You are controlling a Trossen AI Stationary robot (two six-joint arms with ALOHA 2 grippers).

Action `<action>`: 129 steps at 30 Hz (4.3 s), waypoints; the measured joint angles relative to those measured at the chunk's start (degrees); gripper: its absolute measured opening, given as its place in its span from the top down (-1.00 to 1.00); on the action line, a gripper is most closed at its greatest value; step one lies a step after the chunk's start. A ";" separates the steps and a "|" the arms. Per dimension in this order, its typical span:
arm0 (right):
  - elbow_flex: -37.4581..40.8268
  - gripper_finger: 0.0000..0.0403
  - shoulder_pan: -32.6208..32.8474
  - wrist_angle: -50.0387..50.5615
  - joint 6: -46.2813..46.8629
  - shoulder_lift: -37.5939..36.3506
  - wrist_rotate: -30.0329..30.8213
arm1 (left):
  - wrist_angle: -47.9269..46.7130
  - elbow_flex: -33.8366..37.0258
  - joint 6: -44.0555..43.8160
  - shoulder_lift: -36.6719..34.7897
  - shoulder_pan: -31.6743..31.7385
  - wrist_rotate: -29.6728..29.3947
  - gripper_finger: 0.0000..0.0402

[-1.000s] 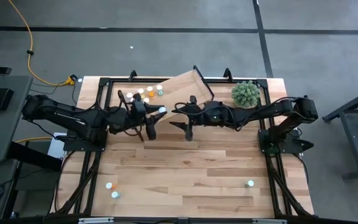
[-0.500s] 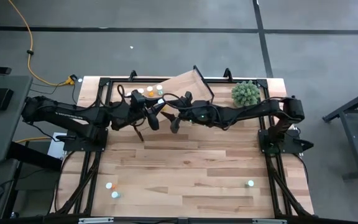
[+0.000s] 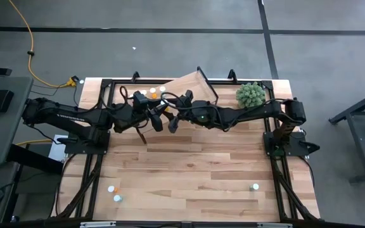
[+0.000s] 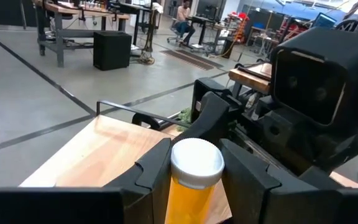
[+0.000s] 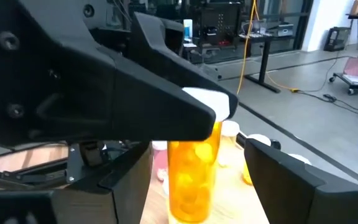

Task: Pick and place medicine bottles onto shelf by color
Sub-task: Put the right orange pill bottle on the shelf aligned with the other orange pill bottle

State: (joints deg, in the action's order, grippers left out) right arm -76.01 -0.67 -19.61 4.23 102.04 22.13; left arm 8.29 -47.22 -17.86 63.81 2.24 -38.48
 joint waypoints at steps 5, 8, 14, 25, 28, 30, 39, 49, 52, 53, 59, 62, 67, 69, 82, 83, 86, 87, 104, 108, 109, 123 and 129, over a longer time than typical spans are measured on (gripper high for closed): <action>-0.06 -0.07 0.00 0.52 0.29 0.00 0.59 | -0.20 0.00 0.01 0.00 0.00 -0.84 0.44; -0.06 0.06 0.02 0.54 0.51 -0.02 0.63 | -0.44 0.00 0.01 0.00 0.00 -0.98 0.44; -0.06 0.32 0.02 0.50 1.09 -0.02 0.65 | -0.55 0.00 0.01 0.00 0.00 -1.00 0.44; -0.06 0.56 0.02 0.64 -0.35 -0.02 0.65 | -0.57 0.00 0.29 -0.02 0.00 -0.98 0.40; -0.06 0.55 -0.17 1.45 -1.77 -0.28 0.62 | -0.66 0.00 2.57 -0.81 0.00 -0.95 0.33; -0.04 0.53 -0.48 3.36 -2.35 -0.57 0.83 | -0.51 0.00 3.28 -1.96 0.00 -1.04 0.27; 0.00 0.50 -2.59 11.09 -2.50 -2.01 -1.51 | -5.39 0.00 3.05 -8.84 -0.35 0.53 0.06; 0.00 0.50 -5.59 -2.23 -2.62 7.54 -14.74 | -5.04 -0.02 8.19 -17.75 -4.44 0.37 0.06; 0.05 0.50 -6.89 -4.47 -3.19 9.39 -14.88 | -4.98 -0.02 9.07 -19.14 -5.19 0.07 0.06; 0.05 0.50 -7.50 -4.89 -3.25 9.40 -14.86 | -5.05 -0.02 9.50 -19.54 -5.40 0.07 0.06; 0.00 0.50 -11.20 -5.23 -3.60 9.31 -15.77 | -5.05 -0.02 10.15 -19.87 -5.84 -1.71 0.06; 0.00 0.50 -12.22 -5.35 -1.45 9.31 -18.94 | -5.05 -0.02 10.61 -19.87 -5.84 -1.85 0.06; -0.03 0.50 -11.28 -8.47 -1.22 10.13 -19.21 | -5.05 -0.02 11.07 -19.87 -5.84 -2.19 0.06; -0.03 0.50 -11.09 -10.52 -1.19 11.68 -19.21 | -5.04 -0.02 11.56 -19.87 -5.84 -2.66 0.06; 0.00 0.50 -12.17 -12.11 0.38 12.90 -18.79 | -3.85 -0.02 11.64 -19.87 -5.84 -2.71 0.06; 0.00 0.50 -12.17 -11.88 0.32 12.90 -18.78 | -3.85 -0.02 11.62 -19.87 -5.84 -2.71 0.06; 0.00 0.50 -12.10 -11.34 0.34 12.90 -18.82 | -3.85 -0.02 11.64 -19.87 -5.84 -2.71 0.06; 0.00 0.50 -12.09 -11.05 0.67 12.90 -18.86 | -3.85 -0.02 11.64 -19.87 -5.84 -2.71 0.06; -0.05 0.46 -12.07 -5.92 4.79 13.27 -18.96 | -3.80 -0.02 11.52 -19.85 -5.84 -2.69 0.06; -0.11 0.46 -12.07 -5.18 4.79 13.26 -18.93 | -3.80 -0.02 11.60 -19.85 -5.84 -2.69 0.06; -0.11 0.46 -12.07 -5.16 4.79 13.25 -18.93 | -3.78 -0.02 11.60 -19.86 -5.84 -2.69 0.06; -0.11 0.46 -12.04 -4.97 3.27 13.27 -18.86 | -3.77 -0.02 11.92 -19.86 -5.84 -2.66 0.06; -0.11 0.46 -12.05 -4.90 3.26 13.26 -18.86 | -3.76 -0.02 12.10 -19.86 -5.84 -2.66 0.06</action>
State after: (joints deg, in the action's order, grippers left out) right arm -76.12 -12.72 -24.51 7.49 115.30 3.27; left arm 4.54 -47.24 -5.76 43.95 -3.60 -41.15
